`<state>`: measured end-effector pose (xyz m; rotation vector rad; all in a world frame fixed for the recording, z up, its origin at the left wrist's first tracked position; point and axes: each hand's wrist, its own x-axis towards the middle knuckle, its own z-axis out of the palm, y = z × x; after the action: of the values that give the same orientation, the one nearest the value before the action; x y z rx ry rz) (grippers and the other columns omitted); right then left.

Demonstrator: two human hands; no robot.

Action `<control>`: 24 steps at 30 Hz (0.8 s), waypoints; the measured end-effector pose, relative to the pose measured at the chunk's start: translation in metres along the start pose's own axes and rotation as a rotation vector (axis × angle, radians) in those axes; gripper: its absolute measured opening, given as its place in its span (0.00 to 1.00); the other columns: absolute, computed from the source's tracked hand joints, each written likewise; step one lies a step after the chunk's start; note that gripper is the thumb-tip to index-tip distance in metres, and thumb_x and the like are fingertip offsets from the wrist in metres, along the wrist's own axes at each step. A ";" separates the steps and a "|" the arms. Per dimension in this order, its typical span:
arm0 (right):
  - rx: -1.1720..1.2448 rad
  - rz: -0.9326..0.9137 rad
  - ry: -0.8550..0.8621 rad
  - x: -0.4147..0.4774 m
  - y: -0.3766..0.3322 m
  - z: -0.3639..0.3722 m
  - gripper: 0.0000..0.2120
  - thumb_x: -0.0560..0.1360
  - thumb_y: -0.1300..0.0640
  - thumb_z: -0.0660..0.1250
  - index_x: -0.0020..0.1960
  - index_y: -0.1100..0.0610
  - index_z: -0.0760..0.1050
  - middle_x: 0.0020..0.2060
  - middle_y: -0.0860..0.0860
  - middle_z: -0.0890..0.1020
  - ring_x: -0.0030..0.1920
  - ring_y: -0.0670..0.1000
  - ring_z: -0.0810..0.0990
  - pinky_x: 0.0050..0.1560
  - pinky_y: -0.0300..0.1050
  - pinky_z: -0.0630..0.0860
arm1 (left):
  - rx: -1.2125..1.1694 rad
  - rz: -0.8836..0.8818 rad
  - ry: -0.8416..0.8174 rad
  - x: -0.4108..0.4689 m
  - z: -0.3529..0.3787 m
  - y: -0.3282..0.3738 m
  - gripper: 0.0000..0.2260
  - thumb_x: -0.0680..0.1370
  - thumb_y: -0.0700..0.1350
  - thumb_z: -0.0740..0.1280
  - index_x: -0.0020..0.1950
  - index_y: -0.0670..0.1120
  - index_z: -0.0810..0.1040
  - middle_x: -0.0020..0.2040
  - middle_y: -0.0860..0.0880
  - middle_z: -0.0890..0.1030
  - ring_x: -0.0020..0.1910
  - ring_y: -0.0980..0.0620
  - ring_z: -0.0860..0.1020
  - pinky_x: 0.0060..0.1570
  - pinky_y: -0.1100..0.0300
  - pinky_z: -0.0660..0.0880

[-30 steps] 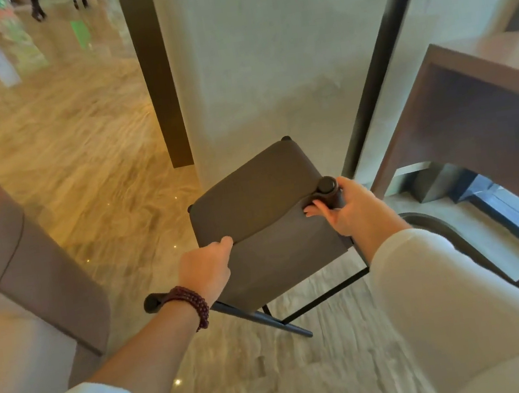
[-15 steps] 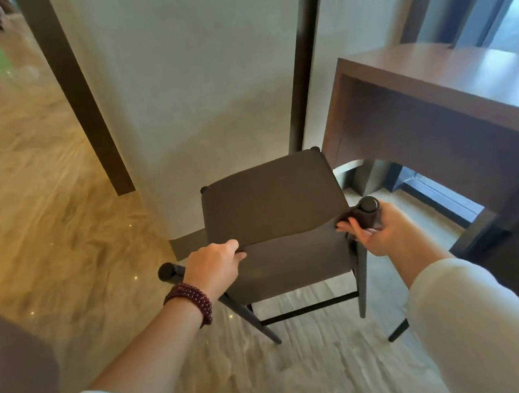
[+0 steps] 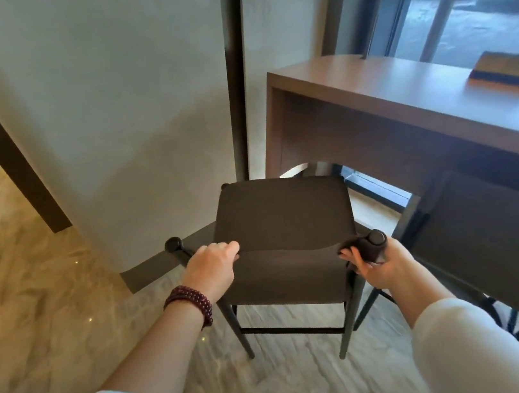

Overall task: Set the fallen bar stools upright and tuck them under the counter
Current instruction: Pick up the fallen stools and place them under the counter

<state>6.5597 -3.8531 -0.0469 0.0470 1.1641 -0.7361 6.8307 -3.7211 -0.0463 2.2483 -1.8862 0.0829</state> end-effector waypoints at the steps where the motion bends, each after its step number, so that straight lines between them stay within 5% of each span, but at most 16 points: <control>1: 0.026 0.000 0.011 0.000 -0.003 -0.006 0.26 0.72 0.51 0.71 0.64 0.66 0.73 0.60 0.66 0.77 0.29 0.66 0.82 0.25 0.45 0.80 | -0.001 0.018 -0.010 0.005 -0.001 0.005 0.10 0.83 0.44 0.54 0.55 0.45 0.73 0.49 0.47 0.80 0.49 0.48 0.76 0.41 0.61 0.66; 7: 0.109 0.036 0.054 0.010 -0.030 -0.042 0.32 0.72 0.51 0.70 0.69 0.68 0.66 0.62 0.65 0.76 0.27 0.65 0.82 0.19 0.46 0.77 | 0.009 0.119 -0.059 0.032 -0.001 0.043 0.09 0.83 0.42 0.54 0.56 0.43 0.73 0.52 0.46 0.80 0.53 0.47 0.77 0.42 0.60 0.65; 11: 0.185 0.046 0.089 0.012 -0.044 -0.057 0.27 0.72 0.50 0.71 0.61 0.70 0.71 0.61 0.65 0.75 0.39 0.60 0.82 0.22 0.46 0.79 | -0.011 0.136 -0.090 0.047 0.004 0.061 0.09 0.82 0.41 0.56 0.59 0.43 0.74 0.54 0.45 0.80 0.54 0.46 0.77 0.46 0.57 0.72; 13: 0.209 0.048 0.077 0.013 -0.049 -0.062 0.27 0.71 0.50 0.71 0.58 0.71 0.71 0.62 0.64 0.75 0.37 0.62 0.83 0.22 0.47 0.79 | -0.021 0.149 -0.083 0.052 0.007 0.067 0.09 0.82 0.40 0.56 0.58 0.43 0.74 0.54 0.45 0.80 0.54 0.46 0.77 0.47 0.57 0.73; 18: 0.228 0.045 0.037 0.014 -0.056 -0.067 0.33 0.73 0.48 0.70 0.68 0.69 0.66 0.55 0.68 0.77 0.28 0.63 0.82 0.26 0.46 0.80 | -0.016 0.159 -0.076 0.065 0.016 0.077 0.10 0.82 0.40 0.55 0.57 0.44 0.74 0.52 0.45 0.80 0.53 0.46 0.77 0.46 0.57 0.72; 24: 0.173 -0.036 -0.027 0.023 -0.060 -0.063 0.31 0.75 0.45 0.67 0.67 0.67 0.70 0.63 0.63 0.76 0.26 0.61 0.82 0.19 0.45 0.77 | -0.019 0.114 -0.061 0.075 0.020 0.080 0.12 0.78 0.34 0.57 0.57 0.46 0.74 0.51 0.47 0.80 0.52 0.48 0.76 0.49 0.58 0.73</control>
<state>6.4800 -3.8859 -0.0732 0.1610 1.0759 -0.8659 6.7640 -3.8100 -0.0430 2.1538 -2.0363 0.0144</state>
